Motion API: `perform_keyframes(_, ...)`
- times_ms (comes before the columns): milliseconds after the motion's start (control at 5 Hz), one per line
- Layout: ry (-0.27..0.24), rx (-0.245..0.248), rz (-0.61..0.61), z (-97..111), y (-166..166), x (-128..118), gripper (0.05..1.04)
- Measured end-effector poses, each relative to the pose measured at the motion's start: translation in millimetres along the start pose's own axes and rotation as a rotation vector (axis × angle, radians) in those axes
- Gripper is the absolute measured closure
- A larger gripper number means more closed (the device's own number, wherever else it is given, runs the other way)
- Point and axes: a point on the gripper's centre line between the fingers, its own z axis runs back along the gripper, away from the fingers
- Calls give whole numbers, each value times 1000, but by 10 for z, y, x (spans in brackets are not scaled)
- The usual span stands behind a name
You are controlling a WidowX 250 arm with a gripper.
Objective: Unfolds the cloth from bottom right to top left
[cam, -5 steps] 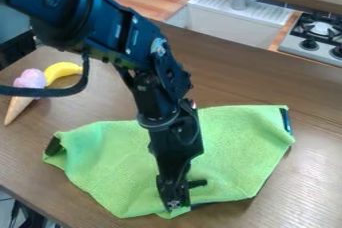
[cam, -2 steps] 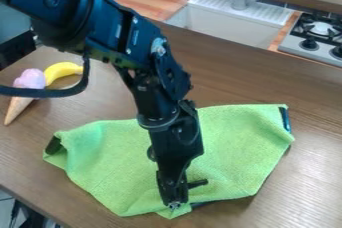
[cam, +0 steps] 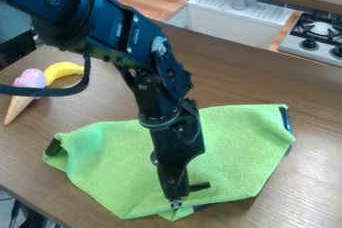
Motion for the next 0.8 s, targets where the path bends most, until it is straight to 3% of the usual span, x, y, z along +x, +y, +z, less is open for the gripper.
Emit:
perform_keyframes(200, -26, -8, 26, 48, 55, 20, 1035)
perform_keyframes(400, -153, 45, 71, 350, 310, 101, 1035)
perform_keyframes(600, -206, 62, 118, 515, 484, 95, 1035)
perform_keyframes(800, -222, 112, 142, 621, 642, 93, 1035)
